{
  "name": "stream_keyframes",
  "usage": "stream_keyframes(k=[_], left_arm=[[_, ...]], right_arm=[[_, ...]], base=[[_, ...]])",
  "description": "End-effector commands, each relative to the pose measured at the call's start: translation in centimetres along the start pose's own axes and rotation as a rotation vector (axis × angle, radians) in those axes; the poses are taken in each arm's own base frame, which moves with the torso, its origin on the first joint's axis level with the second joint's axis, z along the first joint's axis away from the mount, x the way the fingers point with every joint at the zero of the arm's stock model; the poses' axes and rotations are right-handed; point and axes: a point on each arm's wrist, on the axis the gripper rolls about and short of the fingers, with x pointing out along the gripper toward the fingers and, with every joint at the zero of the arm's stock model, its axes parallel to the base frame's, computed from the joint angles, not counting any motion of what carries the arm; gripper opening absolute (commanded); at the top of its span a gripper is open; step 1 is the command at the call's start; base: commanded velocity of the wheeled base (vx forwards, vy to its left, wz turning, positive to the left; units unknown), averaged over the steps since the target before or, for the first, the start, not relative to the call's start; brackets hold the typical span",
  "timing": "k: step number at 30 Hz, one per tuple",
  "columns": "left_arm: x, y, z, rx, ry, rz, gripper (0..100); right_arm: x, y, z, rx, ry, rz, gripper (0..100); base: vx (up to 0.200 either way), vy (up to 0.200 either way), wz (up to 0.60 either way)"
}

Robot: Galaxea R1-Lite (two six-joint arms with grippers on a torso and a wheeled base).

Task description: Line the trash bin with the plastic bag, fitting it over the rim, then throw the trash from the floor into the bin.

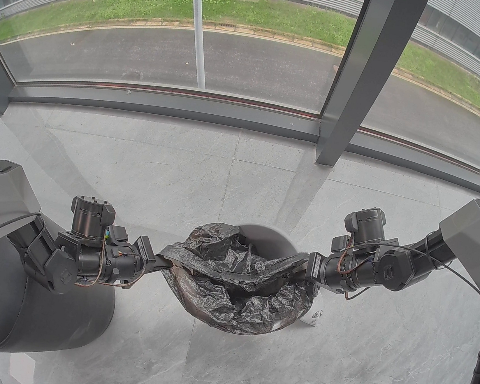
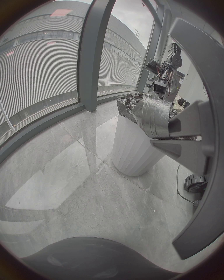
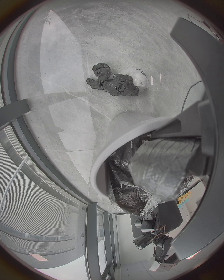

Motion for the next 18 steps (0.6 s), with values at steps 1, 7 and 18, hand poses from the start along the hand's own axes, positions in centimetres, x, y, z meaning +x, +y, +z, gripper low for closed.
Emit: stream_keyframes(k=[1,7,18], left_arm=[[0.4,0.2,-0.2,0.009,0.009,0.003,0],[0.4,0.1,-0.2,0.017,0.009,0.0,0],[0.1,-0.6,-0.5,0.027,0.012,-0.011,0]], right_arm=[[0.2,-0.1,0.1,0.0,-0.003,-0.003,0],[-0.4,0.4,0.2,-0.007,-0.013,0.005,0],[-1.2,2.0,-0.3,-0.031,-0.014,0.021,0]], base=[[0.0,0.0,0.0],[0.0,0.0,0.0],[0.0,0.0,0.0]])
